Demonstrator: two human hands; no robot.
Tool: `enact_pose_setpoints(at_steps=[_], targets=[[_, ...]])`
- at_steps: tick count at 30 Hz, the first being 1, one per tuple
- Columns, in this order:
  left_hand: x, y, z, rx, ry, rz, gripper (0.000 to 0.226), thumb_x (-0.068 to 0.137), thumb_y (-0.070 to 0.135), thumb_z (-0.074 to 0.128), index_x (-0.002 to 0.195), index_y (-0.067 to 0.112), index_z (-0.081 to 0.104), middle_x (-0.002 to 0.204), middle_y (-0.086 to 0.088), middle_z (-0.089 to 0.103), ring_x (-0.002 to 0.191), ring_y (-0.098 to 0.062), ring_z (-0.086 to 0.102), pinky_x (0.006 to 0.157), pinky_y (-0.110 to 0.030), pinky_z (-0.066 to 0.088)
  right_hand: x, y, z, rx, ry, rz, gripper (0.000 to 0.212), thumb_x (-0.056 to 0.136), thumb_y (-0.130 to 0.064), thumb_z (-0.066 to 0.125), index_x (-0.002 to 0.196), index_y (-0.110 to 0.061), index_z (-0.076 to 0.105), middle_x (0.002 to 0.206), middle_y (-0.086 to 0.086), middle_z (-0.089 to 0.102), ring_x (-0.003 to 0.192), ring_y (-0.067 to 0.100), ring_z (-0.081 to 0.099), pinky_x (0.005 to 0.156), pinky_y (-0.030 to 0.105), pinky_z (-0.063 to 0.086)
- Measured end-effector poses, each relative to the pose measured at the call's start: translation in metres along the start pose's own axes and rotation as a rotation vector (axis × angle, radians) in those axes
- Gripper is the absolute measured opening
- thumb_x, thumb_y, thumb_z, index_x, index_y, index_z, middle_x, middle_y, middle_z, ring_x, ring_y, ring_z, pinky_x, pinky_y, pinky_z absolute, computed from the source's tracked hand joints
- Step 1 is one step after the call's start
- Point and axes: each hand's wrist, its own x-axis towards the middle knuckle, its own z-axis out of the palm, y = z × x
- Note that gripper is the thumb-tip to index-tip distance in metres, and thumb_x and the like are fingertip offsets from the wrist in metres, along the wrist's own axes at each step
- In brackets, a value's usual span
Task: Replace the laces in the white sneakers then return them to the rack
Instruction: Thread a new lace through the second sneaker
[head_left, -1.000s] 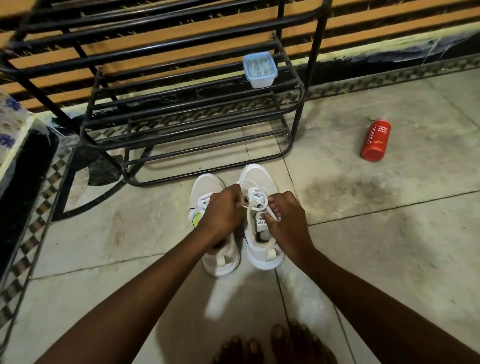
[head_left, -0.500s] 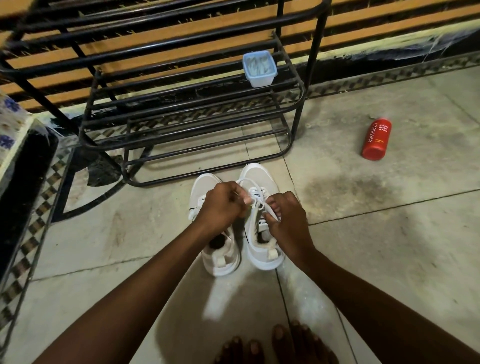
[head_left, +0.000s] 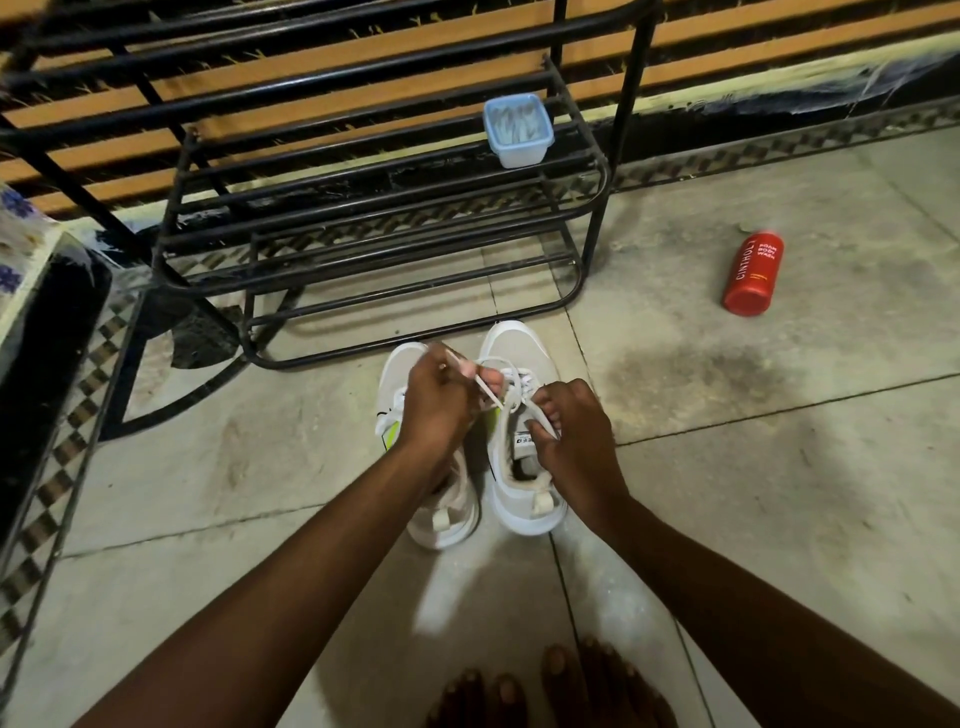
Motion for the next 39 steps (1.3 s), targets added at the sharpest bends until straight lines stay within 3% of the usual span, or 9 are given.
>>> enact_pose_setpoints(at_steps=[4,9,13,17,19,21,25,29,39], targets=[[0.012,0.025,-0.014,-0.241,0.016,0.096,0.018,0.11,0.009,0.04,0.093,0.013,0.046,0.065,-0.002,0.057,0.056,-0.017,0.056,0.053,-0.035,0.052,-0.001,0.0,-0.001,0.047,0.006,0.013,0.034,0.081,0.0,0.074,0.105,-0.017,0.059,0.101,-0.002,0.051,0.089,0.016,0.056,0.077,0.019,0.043],[0.035,0.023,-0.048,0.842,-0.313,0.806,0.005,0.102,0.011,0.054,0.098,0.012,0.056,0.086,-0.002,0.059,0.079,-0.021,0.05,0.069,-0.042,0.044,-0.001,-0.003,-0.003,0.038,-0.006,0.009,0.033,0.081,-0.001,0.074,0.107,-0.015,0.058,0.1,-0.001,0.053,0.09,0.015,0.053,0.077,0.016,0.038],[0.037,0.012,-0.058,1.136,-0.5,0.849,0.008,0.094,0.021,0.071,0.101,0.024,0.074,0.095,0.004,0.063,0.09,-0.019,0.045,0.077,-0.041,0.044,-0.001,-0.004,-0.004,0.027,-0.009,-0.005,0.035,0.081,-0.001,0.074,0.109,-0.013,0.058,0.101,0.001,0.054,0.092,0.018,0.055,0.078,0.021,0.042],[0.033,0.016,-0.055,0.537,-0.222,0.559,0.022,0.105,0.013,0.055,0.087,0.011,0.069,0.093,0.003,0.073,0.095,-0.024,0.065,0.088,-0.039,0.051,-0.001,-0.004,-0.003,0.028,0.022,-0.005,0.035,0.08,0.001,0.074,0.11,-0.011,0.058,0.099,-0.003,0.052,0.093,0.019,0.055,0.079,0.017,0.037],[0.027,0.022,-0.045,-0.066,-0.168,0.214,0.033,0.111,0.019,0.042,0.083,0.006,0.055,0.075,-0.004,0.068,0.079,-0.025,0.07,0.077,-0.035,0.057,-0.001,-0.003,-0.003,0.04,0.032,-0.003,0.037,0.08,0.002,0.073,0.11,-0.011,0.058,0.098,-0.006,0.049,0.094,0.019,0.055,0.08,0.018,0.038],[0.023,0.02,-0.039,-0.261,-0.157,0.065,0.036,0.113,0.023,0.034,0.082,0.009,0.046,0.061,-0.003,0.047,0.057,-0.02,0.053,0.061,-0.035,0.048,-0.002,-0.003,-0.002,0.059,0.026,0.005,0.039,0.079,0.004,0.073,0.11,-0.013,0.056,0.098,-0.007,0.049,0.093,0.018,0.055,0.081,0.018,0.038],[0.025,0.01,-0.051,0.596,-0.284,0.583,0.029,0.111,0.032,0.043,0.097,0.016,0.064,0.076,-0.001,0.06,0.064,-0.018,0.057,0.061,-0.034,0.046,-0.001,-0.003,0.0,0.062,0.019,0.018,0.04,0.079,0.003,0.071,0.111,-0.015,0.055,0.097,-0.005,0.053,0.093,0.018,0.057,0.08,0.02,0.04],[0.032,0.013,-0.056,1.281,-0.332,0.719,0.017,0.097,0.034,0.061,0.106,0.032,0.076,0.096,0.005,0.061,0.087,-0.024,0.065,0.063,-0.033,0.05,-0.001,-0.002,0.0,0.076,0.032,0.031,0.044,0.075,0.007,0.067,0.108,-0.017,0.053,0.094,-0.004,0.053,0.091,0.02,0.056,0.077,0.02,0.038],[0.032,0.023,-0.052,1.475,-0.393,0.761,0.034,0.078,0.047,0.082,0.111,0.049,0.072,0.1,0.008,0.032,0.078,-0.012,0.048,0.05,-0.024,0.032,-0.002,-0.003,0.001,-0.016,0.051,-0.035,0.053,0.068,0.009,0.07,0.112,-0.014,0.053,0.099,0.001,0.055,0.093,0.024,0.057,0.078,0.023,0.038]])
